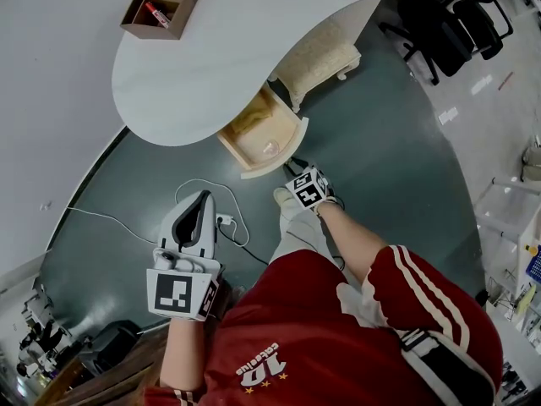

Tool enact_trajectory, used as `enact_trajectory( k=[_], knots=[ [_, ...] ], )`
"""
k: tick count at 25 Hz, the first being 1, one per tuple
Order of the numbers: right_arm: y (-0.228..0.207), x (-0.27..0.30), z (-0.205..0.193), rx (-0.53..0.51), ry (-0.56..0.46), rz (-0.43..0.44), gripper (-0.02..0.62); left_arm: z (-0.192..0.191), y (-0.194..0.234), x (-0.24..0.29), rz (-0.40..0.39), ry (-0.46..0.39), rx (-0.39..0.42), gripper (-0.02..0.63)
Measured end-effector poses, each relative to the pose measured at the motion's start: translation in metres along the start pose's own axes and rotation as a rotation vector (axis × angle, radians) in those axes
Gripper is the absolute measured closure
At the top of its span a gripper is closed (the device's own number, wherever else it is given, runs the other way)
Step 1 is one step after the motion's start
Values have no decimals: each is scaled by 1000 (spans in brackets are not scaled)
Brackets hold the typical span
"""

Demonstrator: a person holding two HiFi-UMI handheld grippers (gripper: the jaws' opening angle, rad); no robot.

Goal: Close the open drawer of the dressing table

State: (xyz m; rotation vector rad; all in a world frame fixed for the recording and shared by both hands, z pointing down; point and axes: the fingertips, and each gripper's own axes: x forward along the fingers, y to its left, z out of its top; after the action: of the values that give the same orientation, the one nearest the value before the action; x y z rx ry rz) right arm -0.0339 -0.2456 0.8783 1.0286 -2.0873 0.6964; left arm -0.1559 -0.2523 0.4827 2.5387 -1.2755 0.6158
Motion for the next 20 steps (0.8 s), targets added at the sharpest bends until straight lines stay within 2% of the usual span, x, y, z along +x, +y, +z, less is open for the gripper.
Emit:
enact_trajectory(
  k=[9,20],
  knots=[
    [-1,11,14,-18,-18,16,483,-6,7,-3,38,8,-39,607],
    [-6,36,49,-54,-52,52,486,10,23,0,78,-1,-22,607]
  ],
)
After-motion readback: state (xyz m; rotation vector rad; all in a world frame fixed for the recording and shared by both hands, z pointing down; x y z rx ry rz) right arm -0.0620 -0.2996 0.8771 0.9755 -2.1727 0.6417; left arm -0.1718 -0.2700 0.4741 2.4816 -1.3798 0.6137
